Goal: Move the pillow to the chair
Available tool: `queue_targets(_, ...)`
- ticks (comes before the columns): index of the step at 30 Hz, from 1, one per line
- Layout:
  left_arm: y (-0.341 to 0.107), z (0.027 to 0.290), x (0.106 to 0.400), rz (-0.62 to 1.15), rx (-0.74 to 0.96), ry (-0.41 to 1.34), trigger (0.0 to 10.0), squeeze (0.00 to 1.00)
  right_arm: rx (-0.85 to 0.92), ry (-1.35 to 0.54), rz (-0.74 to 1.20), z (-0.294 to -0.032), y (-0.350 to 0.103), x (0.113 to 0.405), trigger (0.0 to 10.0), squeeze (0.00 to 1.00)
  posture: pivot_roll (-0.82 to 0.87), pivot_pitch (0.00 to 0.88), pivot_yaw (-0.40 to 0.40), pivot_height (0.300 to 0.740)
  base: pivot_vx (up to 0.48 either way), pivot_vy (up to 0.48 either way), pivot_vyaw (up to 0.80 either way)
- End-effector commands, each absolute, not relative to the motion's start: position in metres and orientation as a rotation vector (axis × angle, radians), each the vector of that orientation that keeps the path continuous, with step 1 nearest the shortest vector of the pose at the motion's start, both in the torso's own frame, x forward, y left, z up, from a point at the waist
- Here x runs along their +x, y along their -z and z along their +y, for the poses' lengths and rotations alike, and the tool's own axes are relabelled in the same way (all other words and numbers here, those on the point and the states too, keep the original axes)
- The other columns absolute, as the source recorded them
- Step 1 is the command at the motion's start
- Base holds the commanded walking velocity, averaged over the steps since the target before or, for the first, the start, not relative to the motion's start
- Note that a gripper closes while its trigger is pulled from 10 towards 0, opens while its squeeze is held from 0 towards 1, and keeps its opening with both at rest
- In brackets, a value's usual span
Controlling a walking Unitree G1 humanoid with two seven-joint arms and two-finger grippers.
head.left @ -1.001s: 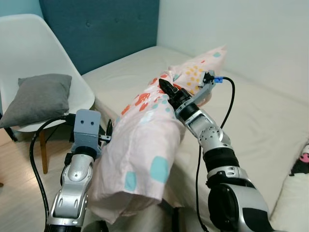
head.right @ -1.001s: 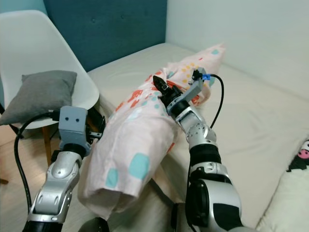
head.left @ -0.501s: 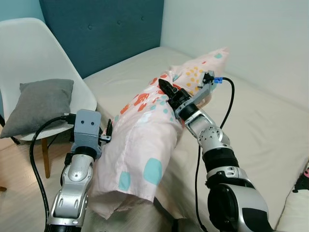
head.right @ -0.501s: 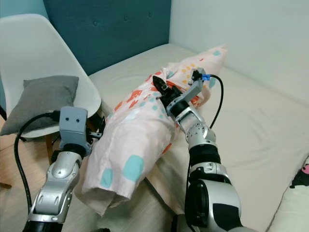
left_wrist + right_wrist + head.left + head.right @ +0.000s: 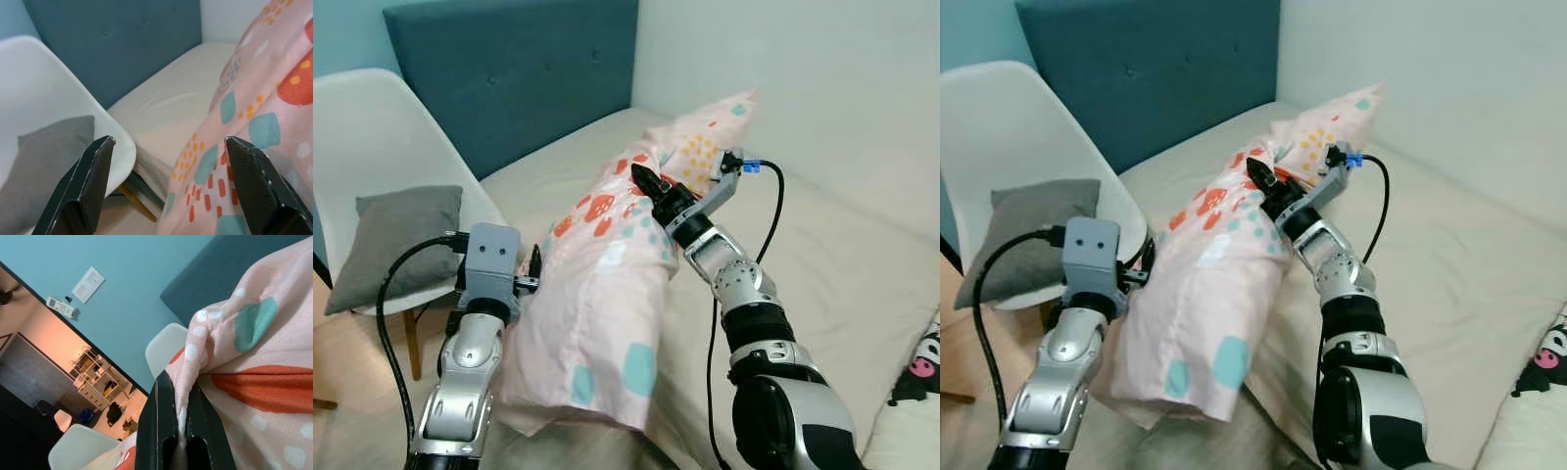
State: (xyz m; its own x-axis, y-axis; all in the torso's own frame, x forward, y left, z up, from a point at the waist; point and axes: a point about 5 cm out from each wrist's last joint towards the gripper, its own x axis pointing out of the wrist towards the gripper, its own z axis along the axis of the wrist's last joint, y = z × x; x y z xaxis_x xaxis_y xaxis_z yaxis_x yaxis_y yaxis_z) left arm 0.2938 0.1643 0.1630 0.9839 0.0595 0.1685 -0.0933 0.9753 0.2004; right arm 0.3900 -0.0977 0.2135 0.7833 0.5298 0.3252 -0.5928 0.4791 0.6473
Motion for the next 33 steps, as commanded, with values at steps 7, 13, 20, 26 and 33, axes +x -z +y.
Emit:
queue_targets(7, -0.149, 0.172, 0.286, -0.114, 0.239, -0.077, 10.0, 0.0, 0.737, -0.673, -0.098, -0.108, -0.212, 0.391, 0.0, 0.0, 0.04, 0.0, -0.059, 0.715, 0.0, 0.0, 0.0)
queue_targets(13, -0.126, 0.176, 0.273, 0.01, 0.077, -0.072, 10.0, 0.0, 0.588, -0.675, 0.046, -0.11, -0.173, 0.381, 0.0, 0.0, 0.04, 0.0, -0.06, 0.735, 0.0, 0.0, 0.0)
queue_targets(20, -0.115, 0.169, 0.263, 0.077, -0.191, -0.065, 10.0, 0.0, 0.48, -0.704, 0.135, -0.108, -0.139, 0.364, 0.0, 0.0, 0.04, 0.0, -0.06, 0.74, 0.0, 0.0, 0.0)
queue_targets(26, -0.104, 0.175, 0.266, 0.089, -0.378, -0.08, 10.0, 0.0, 0.409, -0.763, 0.071, -0.101, -0.139, 0.359, 10.0, 0.0, 0.05, 0.0, -0.063, 0.74, 0.0, 0.0, 0.0)
queue_targets(33, -0.109, 0.177, 0.272, 0.053, -0.422, -0.067, 10.0, 0.0, 0.347, -0.82, 0.024, -0.091, -0.143, 0.356, 10.0, 0.0, 0.05, 0.0, -0.066, 0.74, 0.0, 0.0, 0.65)
